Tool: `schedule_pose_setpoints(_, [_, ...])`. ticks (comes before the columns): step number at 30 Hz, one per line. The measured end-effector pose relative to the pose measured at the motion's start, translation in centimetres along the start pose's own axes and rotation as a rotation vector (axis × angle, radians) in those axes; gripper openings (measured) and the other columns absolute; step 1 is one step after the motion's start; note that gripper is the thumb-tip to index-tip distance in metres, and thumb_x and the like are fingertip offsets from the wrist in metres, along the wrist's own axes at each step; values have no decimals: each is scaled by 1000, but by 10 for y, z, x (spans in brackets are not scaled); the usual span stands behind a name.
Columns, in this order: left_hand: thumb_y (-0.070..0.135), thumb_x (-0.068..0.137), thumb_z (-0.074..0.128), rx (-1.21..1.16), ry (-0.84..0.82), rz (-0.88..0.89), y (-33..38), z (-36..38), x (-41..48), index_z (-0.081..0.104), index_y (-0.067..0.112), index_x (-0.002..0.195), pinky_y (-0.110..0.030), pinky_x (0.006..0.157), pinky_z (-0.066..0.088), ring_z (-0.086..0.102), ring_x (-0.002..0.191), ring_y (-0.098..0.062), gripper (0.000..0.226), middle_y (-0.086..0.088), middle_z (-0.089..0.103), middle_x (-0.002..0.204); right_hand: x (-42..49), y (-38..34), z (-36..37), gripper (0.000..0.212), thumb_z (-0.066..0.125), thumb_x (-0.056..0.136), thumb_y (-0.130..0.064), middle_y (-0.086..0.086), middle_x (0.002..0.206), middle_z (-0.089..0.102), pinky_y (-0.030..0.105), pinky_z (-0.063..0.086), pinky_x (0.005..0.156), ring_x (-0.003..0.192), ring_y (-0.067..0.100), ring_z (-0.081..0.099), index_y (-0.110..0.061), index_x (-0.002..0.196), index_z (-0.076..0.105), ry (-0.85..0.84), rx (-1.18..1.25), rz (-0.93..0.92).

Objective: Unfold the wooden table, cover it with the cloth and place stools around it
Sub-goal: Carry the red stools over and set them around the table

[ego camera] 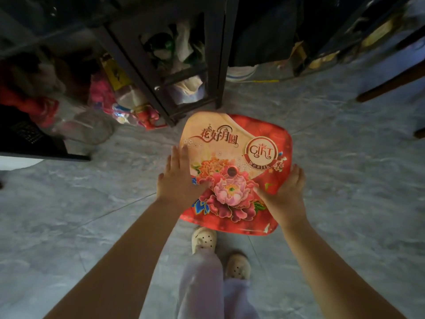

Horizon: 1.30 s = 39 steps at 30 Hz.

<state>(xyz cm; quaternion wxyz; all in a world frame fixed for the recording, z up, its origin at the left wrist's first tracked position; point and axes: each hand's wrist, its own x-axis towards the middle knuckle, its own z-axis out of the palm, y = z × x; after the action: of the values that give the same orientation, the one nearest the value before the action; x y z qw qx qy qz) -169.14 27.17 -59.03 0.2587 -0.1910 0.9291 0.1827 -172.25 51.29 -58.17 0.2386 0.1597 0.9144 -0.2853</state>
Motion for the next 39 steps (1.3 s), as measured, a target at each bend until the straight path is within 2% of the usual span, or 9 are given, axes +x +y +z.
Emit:
schedule_pose_setpoints(3, [59,68,71,-185,-48,-68,0,8,6,-17,27,147,-53,102,35,6,145,-30,123,-5,-12,158,13,5,4,116,87,60,-44,13,149,32,48,40,106,134,32,40,-10,146,17,-27,167,140])
schedule_pose_setpoints(6, [53,64,78,-220,3,-87,4,12,9,-15,25,147,-52,100,38,13,141,-34,128,-6,-2,156,17,7,4,86,88,60,-35,1,118,60,33,52,84,108,21,61,-13,128,40,-54,215,157])
schedule_pose_setpoints(8, [50,63,79,-244,11,-94,6,12,7,-14,24,147,-51,101,37,15,140,-34,129,-6,1,154,13,5,2,78,88,61,-33,-6,106,61,25,47,74,96,15,62,-15,123,44,-65,213,148])
schedule_pose_setpoints(11, [47,63,81,-294,6,-118,5,4,-5,-13,23,148,-51,104,37,17,140,-34,129,-6,3,153,1,-3,-7,75,86,64,-33,-8,103,57,28,42,75,89,11,56,-15,122,43,-70,178,133])
schedule_pose_setpoints(17, [47,60,82,-386,55,-209,0,-44,-75,-7,23,149,-48,103,36,28,136,-33,128,-6,10,152,-46,-41,-54,70,83,66,-38,-3,112,63,29,42,77,102,21,63,-18,122,46,-141,103,40])
schedule_pose_setpoints(20, [45,60,83,-441,97,-267,-5,-79,-133,-5,22,149,-48,102,37,33,133,-33,127,-7,14,150,-89,-68,-84,71,82,65,-43,-3,114,62,29,41,77,105,24,62,-19,120,44,-150,26,-66])
schedule_pose_setpoints(24, [45,61,82,-501,218,-370,-11,-114,-234,-5,25,149,-48,97,40,37,130,-33,125,-9,17,149,-160,-101,-124,75,79,66,-50,-1,121,60,41,49,91,110,24,61,-24,126,42,-199,-59,-261])
schedule_pose_setpoints(27, [47,61,82,-551,334,-474,-18,-125,-322,-4,26,148,-48,94,42,41,127,-33,124,-9,20,149,-219,-115,-145,78,79,67,-48,-2,125,58,40,49,93,113,23,59,-24,131,41,-260,-96,-434])
schedule_pose_setpoints(39, [45,58,81,-793,758,-936,-57,-54,-642,-1,26,149,-41,87,46,48,119,-29,124,-6,27,143,-459,-113,-108,102,77,67,-55,7,139,51,46,50,94,120,30,56,-13,145,25,-577,-426,-952])
